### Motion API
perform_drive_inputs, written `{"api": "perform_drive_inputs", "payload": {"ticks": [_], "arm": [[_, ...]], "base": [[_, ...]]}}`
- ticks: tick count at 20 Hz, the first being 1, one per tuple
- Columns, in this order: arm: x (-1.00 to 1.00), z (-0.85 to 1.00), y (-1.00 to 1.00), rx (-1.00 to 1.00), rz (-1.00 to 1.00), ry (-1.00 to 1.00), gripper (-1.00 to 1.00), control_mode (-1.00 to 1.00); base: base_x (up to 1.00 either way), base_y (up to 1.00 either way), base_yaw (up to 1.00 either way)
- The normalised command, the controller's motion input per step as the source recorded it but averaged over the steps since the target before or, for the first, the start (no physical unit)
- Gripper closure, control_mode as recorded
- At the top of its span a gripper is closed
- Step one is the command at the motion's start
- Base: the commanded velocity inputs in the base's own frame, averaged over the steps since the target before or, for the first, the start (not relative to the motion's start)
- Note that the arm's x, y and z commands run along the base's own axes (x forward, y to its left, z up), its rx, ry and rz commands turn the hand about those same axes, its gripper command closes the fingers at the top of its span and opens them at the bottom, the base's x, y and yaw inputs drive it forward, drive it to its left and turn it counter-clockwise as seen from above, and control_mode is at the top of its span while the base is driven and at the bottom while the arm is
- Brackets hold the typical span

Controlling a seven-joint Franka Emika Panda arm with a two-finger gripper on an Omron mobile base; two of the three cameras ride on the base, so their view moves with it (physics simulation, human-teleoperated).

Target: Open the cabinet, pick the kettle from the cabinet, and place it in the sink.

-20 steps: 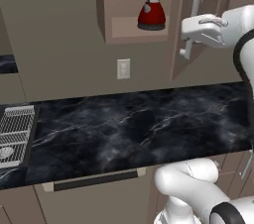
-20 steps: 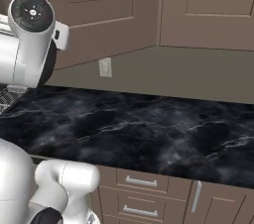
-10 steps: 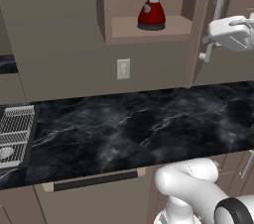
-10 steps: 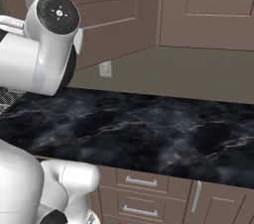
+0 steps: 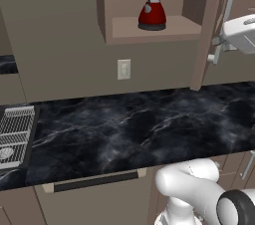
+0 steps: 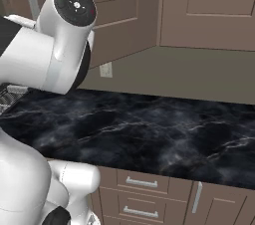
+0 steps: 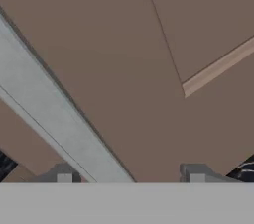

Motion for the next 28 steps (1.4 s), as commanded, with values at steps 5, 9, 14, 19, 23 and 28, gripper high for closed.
{"api": "perform_drive_inputs", "payload": {"ticks": [5, 9, 14, 19, 23, 28], "arm": [[-0.14, -0.16, -0.17, 0.0, 0.0, -0.01, -1.0, -1.0], [-0.38, -0.23, -0.04, 0.0, -0.01, 0.0, -1.0, -1.0], [-0.38, -0.07, 0.01, 0.0, -0.06, 0.0, -1.0, -1.0], [-0.4, 0.0, 0.1, 0.0, -0.07, 0.01, -1.0, -1.0], [-0.35, 0.03, 0.2, 0.0, -0.09, 0.04, -1.0, -1.0], [-0.32, 0.01, 0.26, 0.0, -0.11, 0.03, -1.0, -1.0]], "base": [[0.0, 0.0, 0.0], [0.0, 0.0, 0.0], [0.0, 0.0, 0.0], [0.0, 0.0, 0.0], [0.0, 0.0, 0.0], [0.0, 0.0, 0.0]]}}
